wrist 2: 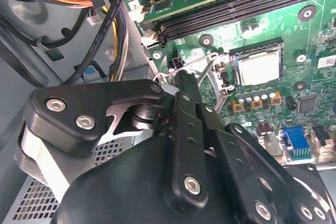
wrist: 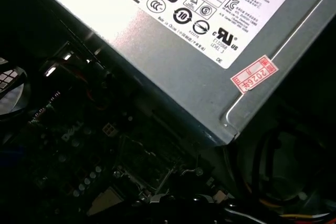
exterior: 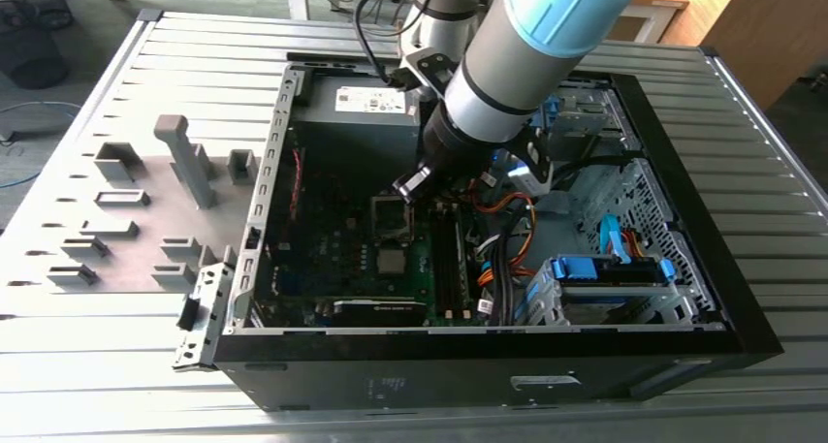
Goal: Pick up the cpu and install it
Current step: 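Close the cpu cover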
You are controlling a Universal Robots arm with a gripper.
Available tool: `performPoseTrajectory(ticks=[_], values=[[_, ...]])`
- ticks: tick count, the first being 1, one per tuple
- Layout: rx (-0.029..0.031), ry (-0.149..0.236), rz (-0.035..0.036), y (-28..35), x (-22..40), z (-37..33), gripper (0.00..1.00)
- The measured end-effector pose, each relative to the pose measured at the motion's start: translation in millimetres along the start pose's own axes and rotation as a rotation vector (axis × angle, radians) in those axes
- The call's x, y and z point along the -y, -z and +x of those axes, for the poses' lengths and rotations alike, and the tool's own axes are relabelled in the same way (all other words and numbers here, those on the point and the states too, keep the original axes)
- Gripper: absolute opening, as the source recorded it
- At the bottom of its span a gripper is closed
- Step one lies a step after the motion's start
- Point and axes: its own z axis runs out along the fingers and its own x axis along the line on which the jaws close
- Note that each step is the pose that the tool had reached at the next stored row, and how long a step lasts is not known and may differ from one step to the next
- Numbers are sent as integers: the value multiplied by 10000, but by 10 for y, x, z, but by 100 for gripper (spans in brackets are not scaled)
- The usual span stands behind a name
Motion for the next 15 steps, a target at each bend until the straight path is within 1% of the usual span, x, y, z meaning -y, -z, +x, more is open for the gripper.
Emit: performPoseTrajectory(ticks=[15], values=[[-100, 176, -29, 20, 44, 25, 11]])
